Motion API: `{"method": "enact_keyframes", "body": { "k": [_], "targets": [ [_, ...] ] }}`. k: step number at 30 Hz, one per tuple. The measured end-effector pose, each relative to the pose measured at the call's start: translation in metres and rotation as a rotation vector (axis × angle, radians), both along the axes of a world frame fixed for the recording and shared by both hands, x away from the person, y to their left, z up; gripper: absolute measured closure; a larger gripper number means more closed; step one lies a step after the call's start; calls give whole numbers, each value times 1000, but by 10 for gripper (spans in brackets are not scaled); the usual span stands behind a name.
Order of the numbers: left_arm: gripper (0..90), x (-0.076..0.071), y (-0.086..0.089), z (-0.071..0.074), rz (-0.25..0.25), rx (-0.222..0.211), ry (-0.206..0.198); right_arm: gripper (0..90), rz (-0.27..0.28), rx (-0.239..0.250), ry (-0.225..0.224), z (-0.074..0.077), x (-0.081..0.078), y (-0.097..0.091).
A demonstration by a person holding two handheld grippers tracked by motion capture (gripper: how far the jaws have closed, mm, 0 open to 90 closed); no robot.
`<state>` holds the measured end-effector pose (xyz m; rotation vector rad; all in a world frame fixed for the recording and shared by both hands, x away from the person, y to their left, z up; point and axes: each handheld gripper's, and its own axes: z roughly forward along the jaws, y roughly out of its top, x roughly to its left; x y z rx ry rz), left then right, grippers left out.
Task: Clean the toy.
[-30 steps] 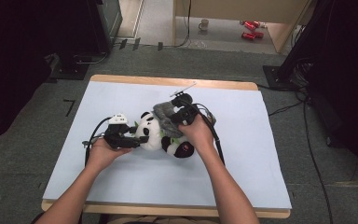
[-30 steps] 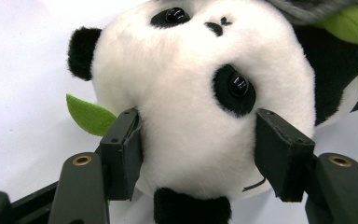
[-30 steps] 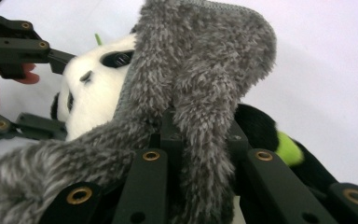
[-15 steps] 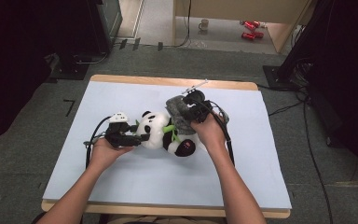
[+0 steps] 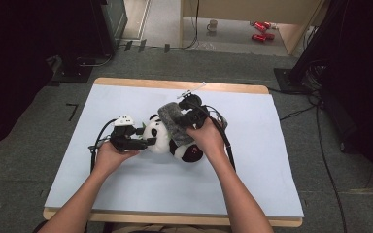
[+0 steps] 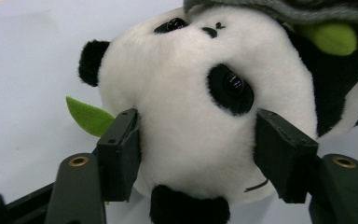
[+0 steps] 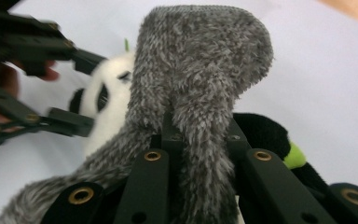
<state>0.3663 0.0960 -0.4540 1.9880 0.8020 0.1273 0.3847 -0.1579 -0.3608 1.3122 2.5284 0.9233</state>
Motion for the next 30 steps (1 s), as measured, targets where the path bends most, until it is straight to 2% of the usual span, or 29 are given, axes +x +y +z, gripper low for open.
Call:
{"method": "enact_keyframes", "body": {
  "k": [4, 7, 12, 16, 18, 20, 25, 27, 30],
  "targets": [
    [319, -3, 6, 3, -13, -4, -21, 781, -25, 18, 27, -14, 7, -2],
    [342, -7, 12, 5, -17, -5, -26, 782, -33, 20, 22, -16, 11, -4],
    [314, -12, 10, -4, -50, 48, -39, 781, -64, 34, 35, -19, 21, -9],
    [263, -10, 2, -12, -41, 25, -58, 780, -83, 43, 44, -20, 26, -11],
    [266, -8, 1, -15, -35, 14, -76, 782, -94, 47, 47, -18, 27, -12],
    [277, -7, 0, -16, -20, 3, -88, 786, -96, 47, 56, -15, 29, -13],
    [434, -7, -2, -14, 33, -22, -79, 788, -103, 102, 23, 11, 30, -11],
    [479, -7, -3, -12, 43, -23, -74, 788, -88, 122, 3, 22, 28, -4],
    [515, -7, -4, -10, 51, -24, -71, 787, -48, 118, -12, 32, 24, 14]
  ]
}}
